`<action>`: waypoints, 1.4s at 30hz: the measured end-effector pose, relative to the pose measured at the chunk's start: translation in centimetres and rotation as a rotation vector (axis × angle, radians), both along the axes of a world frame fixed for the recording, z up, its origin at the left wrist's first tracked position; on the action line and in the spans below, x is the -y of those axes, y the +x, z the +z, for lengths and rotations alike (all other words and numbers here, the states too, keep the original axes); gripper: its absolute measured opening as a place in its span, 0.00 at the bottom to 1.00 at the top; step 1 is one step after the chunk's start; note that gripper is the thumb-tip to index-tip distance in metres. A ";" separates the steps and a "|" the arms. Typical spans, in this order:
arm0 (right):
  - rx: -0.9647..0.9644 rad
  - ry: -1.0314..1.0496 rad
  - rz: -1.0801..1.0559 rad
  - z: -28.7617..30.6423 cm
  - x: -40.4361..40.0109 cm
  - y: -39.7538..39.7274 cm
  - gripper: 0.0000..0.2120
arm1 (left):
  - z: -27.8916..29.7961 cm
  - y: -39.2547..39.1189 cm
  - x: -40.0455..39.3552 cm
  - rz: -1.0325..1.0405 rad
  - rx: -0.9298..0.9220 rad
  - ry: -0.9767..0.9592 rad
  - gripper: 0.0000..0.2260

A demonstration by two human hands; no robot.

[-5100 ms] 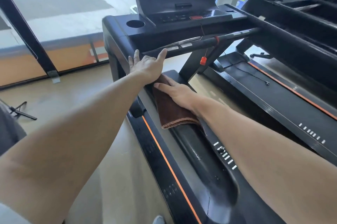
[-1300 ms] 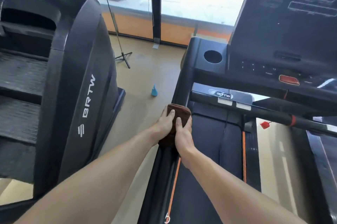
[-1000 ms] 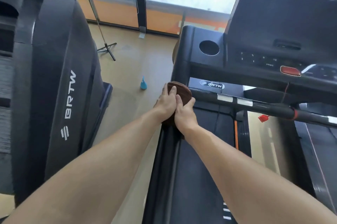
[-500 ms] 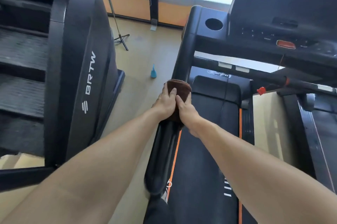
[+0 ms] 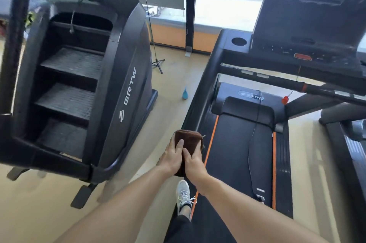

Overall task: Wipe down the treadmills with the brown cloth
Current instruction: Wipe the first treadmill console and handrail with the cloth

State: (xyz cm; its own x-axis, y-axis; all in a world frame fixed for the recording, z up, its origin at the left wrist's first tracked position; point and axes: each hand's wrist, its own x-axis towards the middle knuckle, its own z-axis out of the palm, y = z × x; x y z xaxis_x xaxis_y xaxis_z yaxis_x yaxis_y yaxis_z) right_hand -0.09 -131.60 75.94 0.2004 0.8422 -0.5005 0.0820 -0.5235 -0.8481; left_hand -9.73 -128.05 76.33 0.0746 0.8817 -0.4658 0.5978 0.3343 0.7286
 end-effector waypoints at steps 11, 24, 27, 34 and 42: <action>-0.022 -0.006 0.061 0.0 0.7 0.9 0.35 | 1.1 2.0 1.6 0.306 0.252 -0.056 0.21; -0.026 -0.113 -0.054 1.0 -15.3 6.6 0.37 | 2.5 8.0 -15.6 0.029 0.008 0.012 0.22; -0.030 -0.106 -0.058 0.5 -19.5 8.8 0.37 | 2.2 9.8 -19.6 0.025 0.034 0.016 0.21; 0.046 -0.046 -0.238 0.4 -30.8 12.1 0.37 | 1.7 14.8 -31.0 0.045 0.132 0.004 0.20; -0.023 -0.124 -0.305 1.1 -36.8 15.0 0.26 | 1.6 17.8 -37.5 0.006 0.110 0.051 0.21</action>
